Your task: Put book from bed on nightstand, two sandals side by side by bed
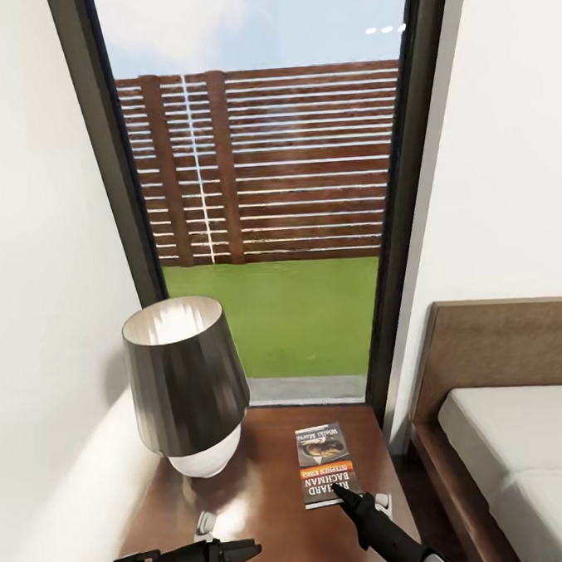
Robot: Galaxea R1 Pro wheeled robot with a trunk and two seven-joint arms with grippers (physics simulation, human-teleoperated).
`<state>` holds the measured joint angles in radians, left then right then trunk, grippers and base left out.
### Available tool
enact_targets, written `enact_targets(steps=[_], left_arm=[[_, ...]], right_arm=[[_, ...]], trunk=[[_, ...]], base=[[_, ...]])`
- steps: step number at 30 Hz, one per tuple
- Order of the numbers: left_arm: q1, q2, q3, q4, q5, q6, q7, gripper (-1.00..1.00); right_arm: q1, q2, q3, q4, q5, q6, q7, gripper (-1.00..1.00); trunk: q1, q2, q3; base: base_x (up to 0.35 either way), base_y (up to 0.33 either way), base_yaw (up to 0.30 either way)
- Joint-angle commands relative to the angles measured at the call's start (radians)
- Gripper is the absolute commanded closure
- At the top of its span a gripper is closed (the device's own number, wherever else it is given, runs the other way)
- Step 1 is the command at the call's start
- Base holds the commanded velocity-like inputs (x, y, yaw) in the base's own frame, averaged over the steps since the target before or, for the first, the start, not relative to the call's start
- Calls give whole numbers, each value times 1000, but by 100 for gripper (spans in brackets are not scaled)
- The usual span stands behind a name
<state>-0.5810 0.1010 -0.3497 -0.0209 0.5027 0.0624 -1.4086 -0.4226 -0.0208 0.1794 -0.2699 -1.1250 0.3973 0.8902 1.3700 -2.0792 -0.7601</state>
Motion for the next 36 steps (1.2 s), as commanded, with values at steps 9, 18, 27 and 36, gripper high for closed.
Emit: enact_targets(steps=[9, 18, 27, 36], left_arm=[[0, 0, -8, -1, 8, 7, -3, -100], [0, 0, -8, -1, 8, 7, -3, -100], [0, 0, -8, -1, 8, 7, -3, -100], [0, 0, -8, -1, 8, 7, -3, -100]], right_arm=[[-1, -1, 5, 0, -12, 8, 1, 100], [-1, -1, 5, 0, -12, 8, 1, 100], [-1, -1, 6, 0, -12, 8, 1, 100], [-1, -1, 6, 0, -12, 8, 0, 100]], trunk=[[34, -64, -29], [69, -127, -57], [103, -190, -86], [138, -253, -114]], base=[[0, 0, 0], [0, 0, 0], [0, 0, 0], [0, 0, 0]])
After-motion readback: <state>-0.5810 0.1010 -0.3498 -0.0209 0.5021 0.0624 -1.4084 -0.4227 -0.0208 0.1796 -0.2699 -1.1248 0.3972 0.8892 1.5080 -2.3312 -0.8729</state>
